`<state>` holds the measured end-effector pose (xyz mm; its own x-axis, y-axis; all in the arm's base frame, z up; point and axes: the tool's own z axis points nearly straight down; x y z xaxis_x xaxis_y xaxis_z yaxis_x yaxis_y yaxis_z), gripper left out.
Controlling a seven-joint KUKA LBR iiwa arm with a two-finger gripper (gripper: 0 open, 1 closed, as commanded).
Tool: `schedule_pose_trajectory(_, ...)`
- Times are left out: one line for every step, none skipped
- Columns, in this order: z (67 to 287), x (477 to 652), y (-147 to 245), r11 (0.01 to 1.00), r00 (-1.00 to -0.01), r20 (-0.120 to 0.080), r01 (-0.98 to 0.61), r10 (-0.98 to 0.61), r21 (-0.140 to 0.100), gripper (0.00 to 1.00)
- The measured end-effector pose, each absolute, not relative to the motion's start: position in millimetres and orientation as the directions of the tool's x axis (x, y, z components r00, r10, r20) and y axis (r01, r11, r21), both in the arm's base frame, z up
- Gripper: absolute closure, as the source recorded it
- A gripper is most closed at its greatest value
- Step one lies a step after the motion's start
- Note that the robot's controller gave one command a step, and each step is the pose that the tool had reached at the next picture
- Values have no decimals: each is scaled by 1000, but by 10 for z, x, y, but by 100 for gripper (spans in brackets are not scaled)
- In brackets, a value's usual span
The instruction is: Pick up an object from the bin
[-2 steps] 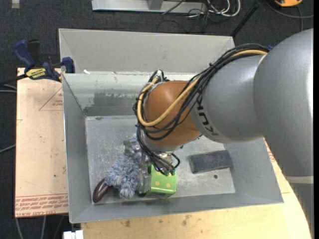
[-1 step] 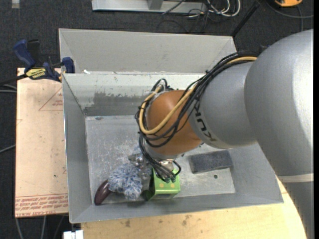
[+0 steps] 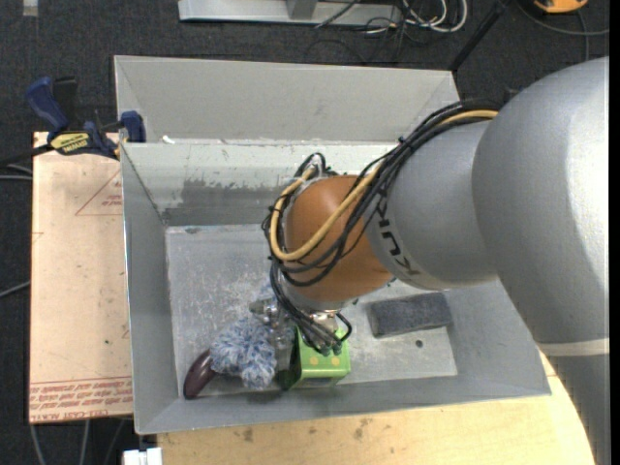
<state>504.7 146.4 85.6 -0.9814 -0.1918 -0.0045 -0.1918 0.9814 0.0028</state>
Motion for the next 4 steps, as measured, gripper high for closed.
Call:
schedule_pose_trajectory(847, 5037, 1459, 981, -981, -1, -192, -192, 2, 0)
schedule_pose_trajectory(851, 5043, 1461, 981, -981, -2, -192, -192, 2, 100)
schedule_pose_trajectory(851, 5043, 1461, 981, -981, -2, -192, -192, 2, 100)
schedule_pose_trajectory(2802, 5173, 1510, 990, -990, -11, -143, -142, 2, 100)
